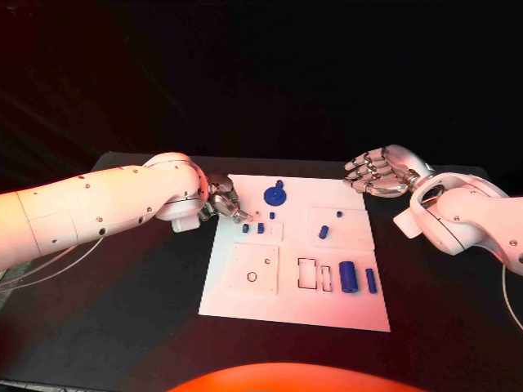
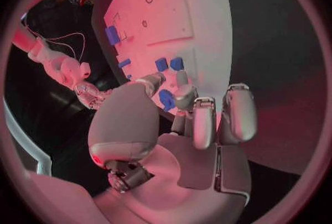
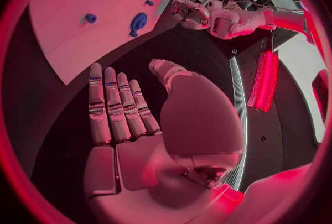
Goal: Assemble the parts on the task board
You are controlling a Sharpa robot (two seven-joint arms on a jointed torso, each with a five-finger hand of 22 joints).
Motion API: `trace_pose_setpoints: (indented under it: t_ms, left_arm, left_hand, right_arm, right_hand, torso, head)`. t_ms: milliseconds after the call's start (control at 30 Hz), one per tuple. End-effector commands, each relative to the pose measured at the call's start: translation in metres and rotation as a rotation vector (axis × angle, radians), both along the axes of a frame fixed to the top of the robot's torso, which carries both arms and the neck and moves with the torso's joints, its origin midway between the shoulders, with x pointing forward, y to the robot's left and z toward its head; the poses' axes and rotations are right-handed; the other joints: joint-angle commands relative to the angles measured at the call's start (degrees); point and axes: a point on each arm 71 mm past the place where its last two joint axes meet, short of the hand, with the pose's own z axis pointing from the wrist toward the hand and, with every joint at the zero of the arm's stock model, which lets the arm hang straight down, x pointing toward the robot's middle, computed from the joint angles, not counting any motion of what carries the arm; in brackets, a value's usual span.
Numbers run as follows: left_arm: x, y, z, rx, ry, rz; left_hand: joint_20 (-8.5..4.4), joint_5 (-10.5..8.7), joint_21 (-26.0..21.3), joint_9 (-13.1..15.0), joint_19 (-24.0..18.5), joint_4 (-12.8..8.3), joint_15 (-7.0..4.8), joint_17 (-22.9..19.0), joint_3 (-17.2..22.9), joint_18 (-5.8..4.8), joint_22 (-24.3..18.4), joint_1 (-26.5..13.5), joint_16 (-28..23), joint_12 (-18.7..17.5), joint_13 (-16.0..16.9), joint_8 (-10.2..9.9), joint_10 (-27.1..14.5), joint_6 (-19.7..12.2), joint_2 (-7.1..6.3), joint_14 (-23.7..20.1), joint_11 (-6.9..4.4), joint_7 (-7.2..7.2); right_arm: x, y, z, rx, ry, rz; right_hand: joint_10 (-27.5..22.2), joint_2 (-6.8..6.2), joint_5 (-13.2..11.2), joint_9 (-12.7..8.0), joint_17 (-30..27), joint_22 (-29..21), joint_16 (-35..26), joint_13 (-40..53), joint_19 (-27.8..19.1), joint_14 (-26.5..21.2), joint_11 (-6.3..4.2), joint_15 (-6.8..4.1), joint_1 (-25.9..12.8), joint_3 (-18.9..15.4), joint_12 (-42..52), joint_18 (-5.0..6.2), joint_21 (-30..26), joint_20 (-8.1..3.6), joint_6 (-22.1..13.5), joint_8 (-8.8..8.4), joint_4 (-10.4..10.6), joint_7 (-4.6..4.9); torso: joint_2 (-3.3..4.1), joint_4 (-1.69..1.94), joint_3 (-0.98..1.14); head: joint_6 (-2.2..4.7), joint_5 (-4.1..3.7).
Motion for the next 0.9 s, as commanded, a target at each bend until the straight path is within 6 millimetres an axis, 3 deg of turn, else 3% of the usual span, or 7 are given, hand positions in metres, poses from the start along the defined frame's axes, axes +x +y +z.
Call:
trace_pose_setpoints:
  t_ms: [33, 333, 900]
  left_arm:
    - [-0.001, -0.004, 0.001, -0.045, 0.006, 0.000]
    - [-0.004, -0.008, 0.002, -0.068, -0.042, 0.015]
    - [-0.007, -0.006, -0.008, -0.033, -0.037, 0.007]
  left_hand:
    - [0.04, 0.17, -0.32, -0.14, -0.61, 0.02, 0.51, 11.51, 0.30, 0.71, -0.33, 0.56, -0.27, -0.43, -0.56, -0.30, -0.50, -0.34, 0.07, 4.89, 0.10, 0.12]
    - [0.34, -0.08, -0.65, -0.54, -0.82, 0.33, 0.85, 11.24, -0.47, 0.78, -0.70, 0.13, -0.45, -2.50, -3.65, -0.85, -2.37, -0.98, -0.62, 4.80, 0.56, 0.66]
    - [0.49, -0.22, -0.49, -0.67, -0.57, 0.40, 0.92, 11.29, -1.38, 0.73, -0.39, -0.08, -0.43, -2.34, -3.66, -0.73, -2.13, -0.54, -0.38, 4.82, 0.57, 0.63]
  right_arm:
    - [-0.001, 0.002, 0.000, 0.000, -0.002, 0.019]
    - [-0.001, 0.002, -0.001, 0.000, -0.002, 0.019]
    - [-0.001, 0.001, -0.002, -0.001, 0.001, 0.018]
  right_hand:
    - [0.34, 0.49, 0.29, -0.05, -0.06, -0.06, -0.17, -0.01, 0.43, 0.31, -0.04, 0.16, -0.18, 0.03, -0.20, 0.69, 0.00, 0.04, 0.51, -0.37, -0.28, 3.68]
    - [0.34, 0.49, 0.29, -0.05, -0.06, -0.06, -0.17, -0.01, 0.43, 0.31, -0.04, 0.16, -0.18, 0.03, -0.20, 0.69, 0.00, 0.04, 0.51, -0.37, -0.28, 3.68]
    - [0.46, 0.53, 0.38, -0.12, -0.28, -0.23, -0.17, -0.01, 0.42, 0.31, -0.03, 0.17, -0.20, 0.08, -0.46, 0.69, 0.00, 0.05, 0.58, -0.50, -0.32, 3.70]
  torso:
    - [-0.01, 0.01, -0.01]
    - [0.02, 0.00, -0.05]
    - [0.05, -0.01, -0.02]
  head:
    - [0.02, 0.11]
    - [0.06, 0.25]
    - [-0.07, 0.38]
